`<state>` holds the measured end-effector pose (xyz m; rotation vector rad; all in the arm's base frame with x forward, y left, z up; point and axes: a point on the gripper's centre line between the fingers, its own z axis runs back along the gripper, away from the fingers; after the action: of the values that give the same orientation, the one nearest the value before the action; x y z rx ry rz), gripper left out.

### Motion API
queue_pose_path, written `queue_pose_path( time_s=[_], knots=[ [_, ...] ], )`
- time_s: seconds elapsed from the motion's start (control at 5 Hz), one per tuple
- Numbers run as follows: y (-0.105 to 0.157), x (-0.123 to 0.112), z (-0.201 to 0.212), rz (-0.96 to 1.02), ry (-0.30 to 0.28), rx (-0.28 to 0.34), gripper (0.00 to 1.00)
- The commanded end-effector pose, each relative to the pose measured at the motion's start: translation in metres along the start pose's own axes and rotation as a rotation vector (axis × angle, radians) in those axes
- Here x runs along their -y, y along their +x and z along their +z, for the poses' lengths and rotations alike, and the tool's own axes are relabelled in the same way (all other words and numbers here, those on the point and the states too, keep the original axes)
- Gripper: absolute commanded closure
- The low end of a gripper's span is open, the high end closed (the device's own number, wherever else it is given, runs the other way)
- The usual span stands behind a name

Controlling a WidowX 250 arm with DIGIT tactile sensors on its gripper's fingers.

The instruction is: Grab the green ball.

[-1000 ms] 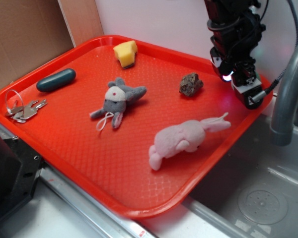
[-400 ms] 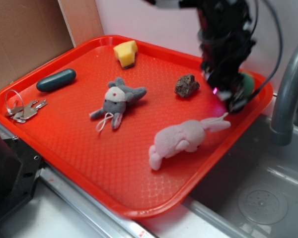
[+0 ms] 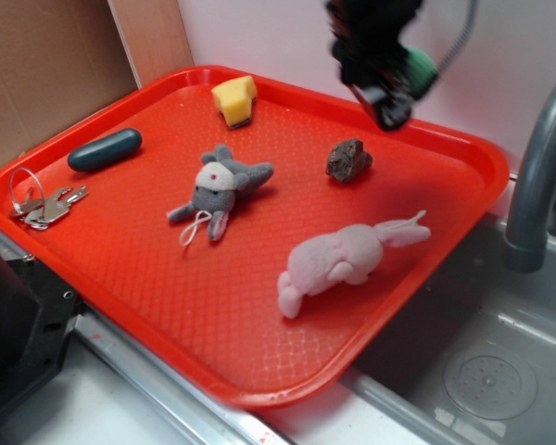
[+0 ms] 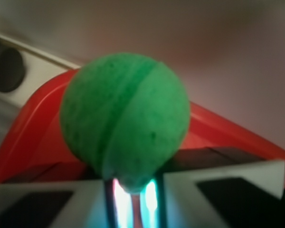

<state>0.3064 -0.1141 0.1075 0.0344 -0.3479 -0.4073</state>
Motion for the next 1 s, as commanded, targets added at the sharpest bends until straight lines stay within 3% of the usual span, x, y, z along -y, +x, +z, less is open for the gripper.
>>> queue_pose_path(
  time_s=[0.0,0.4,0.6,0.8],
  knots=[
    [-0.023,0.010,0.069,0.105,-0.047,-0.013,1.00],
    [-0.070,0.004,0.099,0.547,-0.027,-0.250,1.00],
    [-0.099,-0.010,0.105,0.798,-0.003,-0.324,1.00],
    [-0.123,-0.028,0.110,1.044,0.048,-0.337,1.00]
  ],
)
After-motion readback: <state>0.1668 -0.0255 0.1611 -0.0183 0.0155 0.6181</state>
